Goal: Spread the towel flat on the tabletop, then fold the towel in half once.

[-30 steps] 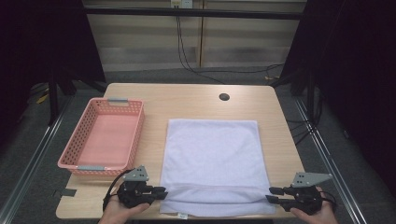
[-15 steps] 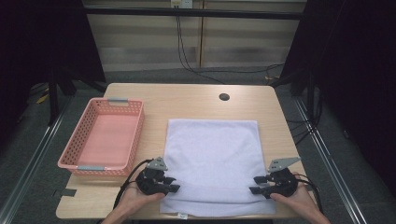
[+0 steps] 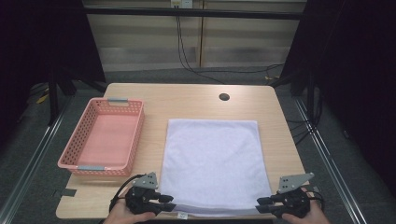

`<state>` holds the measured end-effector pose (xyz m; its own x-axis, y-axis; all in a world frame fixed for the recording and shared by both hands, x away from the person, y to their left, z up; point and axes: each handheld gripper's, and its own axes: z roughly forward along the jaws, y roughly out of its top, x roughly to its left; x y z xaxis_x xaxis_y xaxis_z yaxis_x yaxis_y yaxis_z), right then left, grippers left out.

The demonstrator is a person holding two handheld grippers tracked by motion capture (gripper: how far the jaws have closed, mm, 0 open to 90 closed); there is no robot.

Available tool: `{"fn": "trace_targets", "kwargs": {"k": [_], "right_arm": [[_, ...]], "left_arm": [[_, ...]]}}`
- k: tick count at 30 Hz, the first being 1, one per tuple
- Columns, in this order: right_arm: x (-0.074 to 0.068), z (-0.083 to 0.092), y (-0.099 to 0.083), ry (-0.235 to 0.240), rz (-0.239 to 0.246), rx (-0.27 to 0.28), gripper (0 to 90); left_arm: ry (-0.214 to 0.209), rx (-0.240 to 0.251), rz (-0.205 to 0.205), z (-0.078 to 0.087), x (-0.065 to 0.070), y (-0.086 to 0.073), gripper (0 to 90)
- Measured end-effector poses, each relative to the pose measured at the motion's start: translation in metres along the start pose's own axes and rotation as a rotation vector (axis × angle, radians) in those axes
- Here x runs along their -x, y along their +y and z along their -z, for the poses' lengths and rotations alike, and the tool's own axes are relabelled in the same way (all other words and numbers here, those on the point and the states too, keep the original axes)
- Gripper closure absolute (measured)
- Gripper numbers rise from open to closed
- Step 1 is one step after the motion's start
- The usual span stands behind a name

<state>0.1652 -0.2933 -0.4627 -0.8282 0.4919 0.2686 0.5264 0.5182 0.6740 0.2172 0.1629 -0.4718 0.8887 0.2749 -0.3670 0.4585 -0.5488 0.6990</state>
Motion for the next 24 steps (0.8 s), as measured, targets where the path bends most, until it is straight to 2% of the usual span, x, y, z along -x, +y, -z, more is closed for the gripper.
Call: {"fn": "trace_targets", "kwargs": {"k": [2, 3, 5, 6, 7, 10, 12, 14, 18, 19, 20, 21, 23, 24], "right_arm": [[-0.006, 0.005, 0.002, -0.041, 0.006, 0.024, 63.7], [-0.006, 0.006, 0.003, -0.043, 0.007, 0.042, 62.2], [-0.001, 0.006, 0.005, -0.081, -0.009, 0.068, 59.0], [0.003, 0.006, 0.006, -0.078, -0.015, 0.079, 59.5], [0.006, 0.005, 0.007, -0.076, -0.02, 0.089, 59.5], [0.016, 0.003, 0.013, -0.116, -0.04, 0.113, 59.3], [0.026, 0.0, 0.018, -0.14, -0.052, 0.134, 58.8], [0.037, -0.004, 0.025, -0.158, -0.057, 0.14, 56.6], [0.06, -0.013, 0.036, -0.193, -0.089, 0.142, 52.6], [0.065, -0.016, 0.039, -0.192, -0.092, 0.138, 52.4], [0.071, -0.019, 0.041, -0.2, -0.094, 0.129, 51.2], [0.076, -0.021, 0.044, -0.223, -0.097, 0.125, 50.8], [0.086, -0.027, 0.049, -0.226, -0.102, 0.119, 50.7], [0.09, -0.031, 0.051, -0.237, -0.106, 0.112, 49.3]], "left_arm": [[0.013, 0.056, 0.007, 0.007, 0.0, -0.001, 64.1], [0.024, 0.074, 0.012, 0.009, -0.002, 0.0, 62.7], [0.047, 0.088, 0.026, 0.01, -0.009, 0.002, 63.3], [0.045, 0.09, 0.028, 0.009, -0.013, 0.005, 63.3], [0.061, 0.088, 0.035, 0.007, -0.016, 0.007, 63.3], [0.115, 0.088, 0.066, 0.001, -0.028, 0.017, 61.7], [0.135, 0.095, 0.08, -0.003, -0.039, 0.025, 61.7], [0.171, 0.1, 0.116, -0.009, -0.048, 0.035, 60.9], [0.198, 0.077, 0.108, -0.027, -0.063, 0.054, 57.6], [0.195, 0.08, 0.099, -0.031, -0.068, 0.058, 57.7], [0.195, 0.069, 0.108, -0.036, -0.074, 0.061, 57.8], [0.217, 0.059, 0.11, -0.04, -0.078, 0.064, 57.9], [0.23, 0.05, 0.108, -0.046, -0.088, 0.068, 57.9], [0.249, 0.054, 0.112, -0.048, -0.091, 0.07, 57.9]]}}
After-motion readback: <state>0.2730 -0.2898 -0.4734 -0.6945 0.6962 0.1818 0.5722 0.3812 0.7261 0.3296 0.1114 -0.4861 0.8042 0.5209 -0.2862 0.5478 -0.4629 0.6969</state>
